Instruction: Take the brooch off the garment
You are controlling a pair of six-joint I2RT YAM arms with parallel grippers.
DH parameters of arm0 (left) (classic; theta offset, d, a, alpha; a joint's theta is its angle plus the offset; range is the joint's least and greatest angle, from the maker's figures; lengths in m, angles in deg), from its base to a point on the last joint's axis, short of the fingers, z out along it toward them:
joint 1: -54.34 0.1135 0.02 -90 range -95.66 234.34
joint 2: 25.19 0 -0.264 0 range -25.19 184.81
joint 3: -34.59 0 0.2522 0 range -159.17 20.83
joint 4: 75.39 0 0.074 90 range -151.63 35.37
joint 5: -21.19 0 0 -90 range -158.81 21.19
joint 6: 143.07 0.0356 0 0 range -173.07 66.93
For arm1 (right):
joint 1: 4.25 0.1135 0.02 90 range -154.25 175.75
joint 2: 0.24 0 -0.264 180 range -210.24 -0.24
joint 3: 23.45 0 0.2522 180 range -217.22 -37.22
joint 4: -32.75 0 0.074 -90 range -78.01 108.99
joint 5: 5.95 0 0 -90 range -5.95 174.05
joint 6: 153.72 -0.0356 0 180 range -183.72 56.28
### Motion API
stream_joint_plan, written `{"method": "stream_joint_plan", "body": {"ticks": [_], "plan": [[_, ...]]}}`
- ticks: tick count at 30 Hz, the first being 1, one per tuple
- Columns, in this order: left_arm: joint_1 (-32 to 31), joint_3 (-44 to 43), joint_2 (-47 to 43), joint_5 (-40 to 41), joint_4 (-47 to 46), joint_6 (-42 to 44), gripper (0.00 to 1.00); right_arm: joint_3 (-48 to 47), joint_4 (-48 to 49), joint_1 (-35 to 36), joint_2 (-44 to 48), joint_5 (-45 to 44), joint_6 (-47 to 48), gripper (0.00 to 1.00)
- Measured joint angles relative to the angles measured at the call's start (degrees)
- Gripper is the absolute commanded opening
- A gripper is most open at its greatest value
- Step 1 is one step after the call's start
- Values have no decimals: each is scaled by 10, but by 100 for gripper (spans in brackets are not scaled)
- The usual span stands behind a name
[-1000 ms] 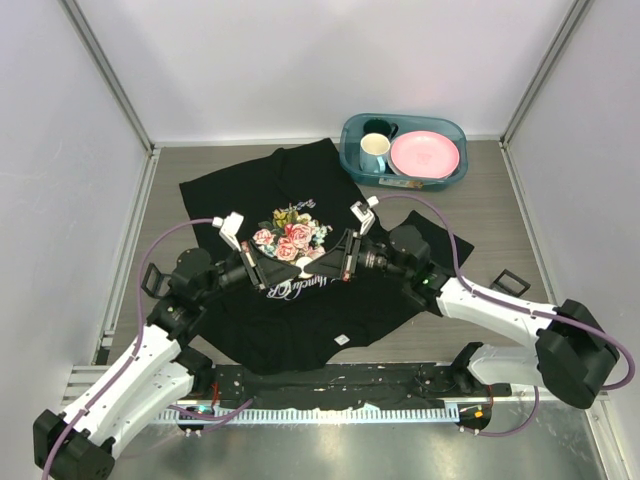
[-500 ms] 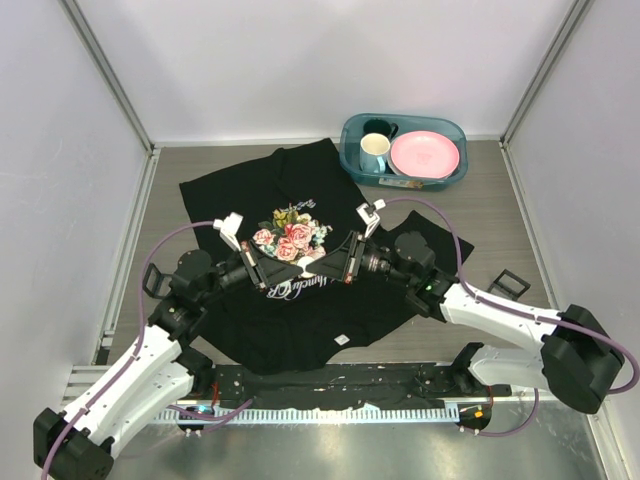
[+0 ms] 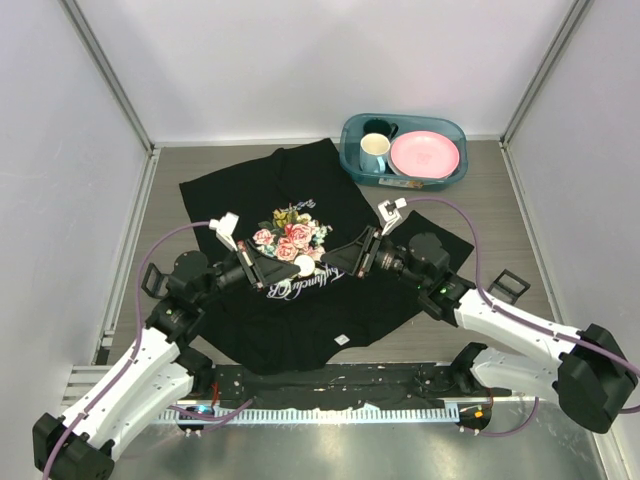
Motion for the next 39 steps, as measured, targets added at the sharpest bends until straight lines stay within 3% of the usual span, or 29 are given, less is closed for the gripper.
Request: {"method": "stream_joint_plan", "body": {"ticks": [4, 9, 21, 24, 27, 31, 33, 34, 36, 37, 39], "plan": [[0, 0, 3, -3, -1, 4, 0, -7, -13, 0, -1, 21, 22, 45], [0, 0, 10, -11, -2, 9, 0, -35, -19, 0, -26, 54, 40, 42], [0, 1, 11, -23, -3, 10, 0, -54, -10, 0, -64, 108, 48, 26], [0, 2, 14, -25, -8, 10, 0, -54, 2, 0, -66, 121, 47, 17], [0, 2, 17, -26, -12, 10, 0, -54, 15, 0, -73, 129, 41, 1], [0, 3, 17, -27, -13, 10, 0, -54, 22, 0, -74, 130, 33, 1], [0, 3, 17, -26, -12, 12, 19, -54, 19, 0, -74, 128, 33, 1], [0, 2, 18, -26, -10, 14, 42, -54, 12, 0, -72, 123, 35, 1], [0, -2, 22, -24, 6, 26, 59, -54, -25, 1, -57, 100, 49, 1], [0, -6, 24, -21, 22, 30, 80, -56, -59, 2, -43, 84, 61, 1], [0, -19, 23, -11, 63, 47, 84, -62, -137, 2, -12, 28, 85, 1]]}}
